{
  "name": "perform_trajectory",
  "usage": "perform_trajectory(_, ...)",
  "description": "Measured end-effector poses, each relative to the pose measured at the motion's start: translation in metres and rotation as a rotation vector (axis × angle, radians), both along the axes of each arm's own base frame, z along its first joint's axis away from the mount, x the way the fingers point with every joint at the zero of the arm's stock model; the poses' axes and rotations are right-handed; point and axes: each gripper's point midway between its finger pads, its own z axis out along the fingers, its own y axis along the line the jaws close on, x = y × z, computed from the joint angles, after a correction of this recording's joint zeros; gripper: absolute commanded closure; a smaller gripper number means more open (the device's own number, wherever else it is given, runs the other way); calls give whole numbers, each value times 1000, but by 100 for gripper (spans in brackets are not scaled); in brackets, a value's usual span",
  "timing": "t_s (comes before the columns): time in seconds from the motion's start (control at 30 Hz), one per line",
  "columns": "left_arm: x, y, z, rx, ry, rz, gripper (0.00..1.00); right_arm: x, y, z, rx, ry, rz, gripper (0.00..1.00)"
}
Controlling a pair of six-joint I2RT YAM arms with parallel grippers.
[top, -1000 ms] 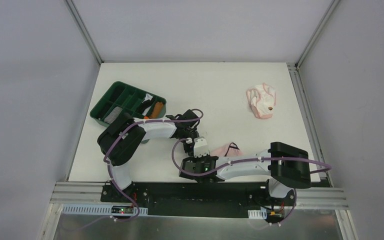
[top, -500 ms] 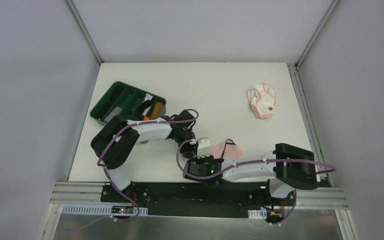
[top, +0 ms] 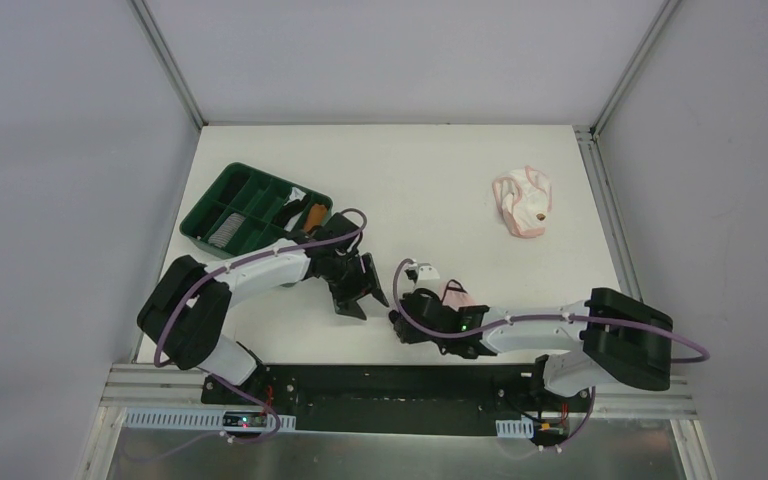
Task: Roll the underwear
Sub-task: Roll the underwear to the center of the board.
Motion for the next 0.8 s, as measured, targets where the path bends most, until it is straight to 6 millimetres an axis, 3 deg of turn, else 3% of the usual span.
perform_trajectory(0.2, -10, 2, -8, 6, 7, -41, 48, 1, 3, 0, 162, 112, 12, 100)
perform_trajectory(0.47, -24, -15, -24, -4, 25, -129, 47, 1, -12, 1, 264, 192, -23, 100)
perform_trajectory(0.8, -20, -35, -32, -54, 6, -149, 50, -1, -23, 1, 351, 272, -41, 100)
